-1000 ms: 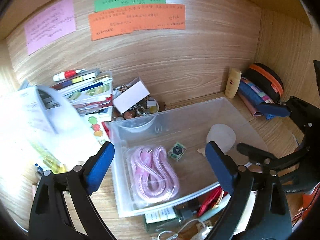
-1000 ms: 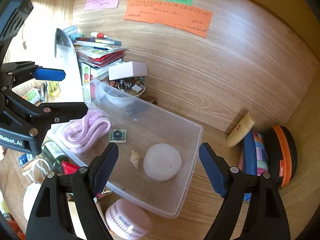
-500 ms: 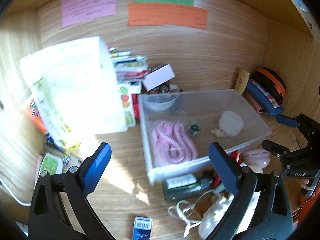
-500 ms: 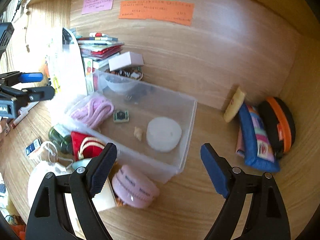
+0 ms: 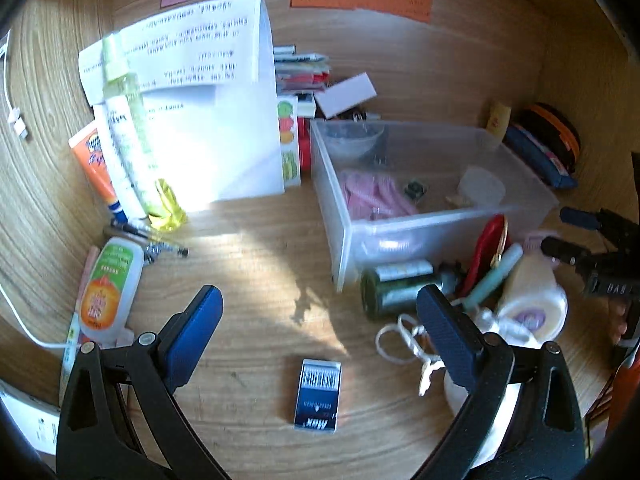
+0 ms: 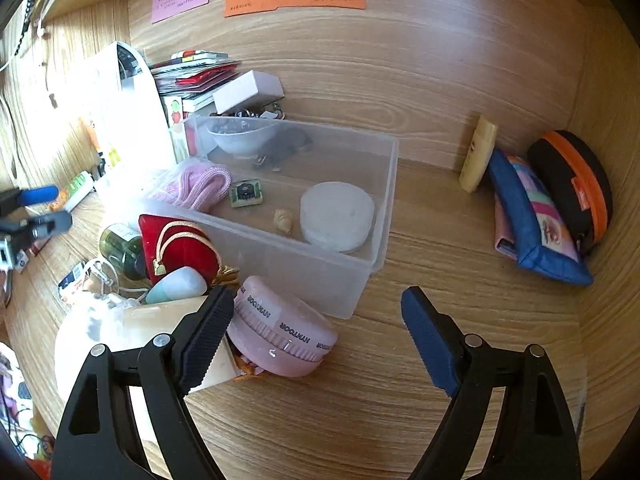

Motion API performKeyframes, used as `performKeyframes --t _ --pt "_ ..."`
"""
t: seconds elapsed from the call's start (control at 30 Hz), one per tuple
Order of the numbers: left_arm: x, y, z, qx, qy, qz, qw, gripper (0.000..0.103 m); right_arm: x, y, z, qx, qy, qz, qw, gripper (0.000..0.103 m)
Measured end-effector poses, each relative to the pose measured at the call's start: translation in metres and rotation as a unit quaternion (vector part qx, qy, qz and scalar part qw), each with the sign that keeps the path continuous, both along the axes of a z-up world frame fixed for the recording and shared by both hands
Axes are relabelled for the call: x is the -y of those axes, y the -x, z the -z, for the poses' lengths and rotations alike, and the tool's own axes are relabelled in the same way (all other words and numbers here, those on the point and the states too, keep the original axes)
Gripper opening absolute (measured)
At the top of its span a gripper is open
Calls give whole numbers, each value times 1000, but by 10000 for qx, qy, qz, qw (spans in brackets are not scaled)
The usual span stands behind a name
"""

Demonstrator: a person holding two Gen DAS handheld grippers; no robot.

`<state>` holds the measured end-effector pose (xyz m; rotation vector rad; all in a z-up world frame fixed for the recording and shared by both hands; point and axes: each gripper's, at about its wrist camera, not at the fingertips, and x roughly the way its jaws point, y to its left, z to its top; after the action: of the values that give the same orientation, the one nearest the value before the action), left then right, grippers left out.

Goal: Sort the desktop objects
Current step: 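Withdraw both grippers from the box toward the desk, then grasp the blue Max box with the left gripper while the right grasps the pink container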

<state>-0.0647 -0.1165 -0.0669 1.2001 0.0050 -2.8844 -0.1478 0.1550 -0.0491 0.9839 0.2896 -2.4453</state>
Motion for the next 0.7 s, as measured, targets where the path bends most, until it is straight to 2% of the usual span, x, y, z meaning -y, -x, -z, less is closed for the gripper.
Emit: performKeyframes --t 0.13,0.33,0.6,0.7 --pt "0 -9 13 106 120 -10 9999 99 -8 -2 5 65 245 20 9997 84" --pt "3 -18 27 295 125 -91 9994 99 -29 9 15 770 934 61 9926 84" --pt "7 -33 38 392 231 -163 9988 99 -38 4 15 773 968 21 9923 84" --pt "5 -39 41 340 295 -127 9989 99 -39 7 16 952 1076 -2 9896 84"
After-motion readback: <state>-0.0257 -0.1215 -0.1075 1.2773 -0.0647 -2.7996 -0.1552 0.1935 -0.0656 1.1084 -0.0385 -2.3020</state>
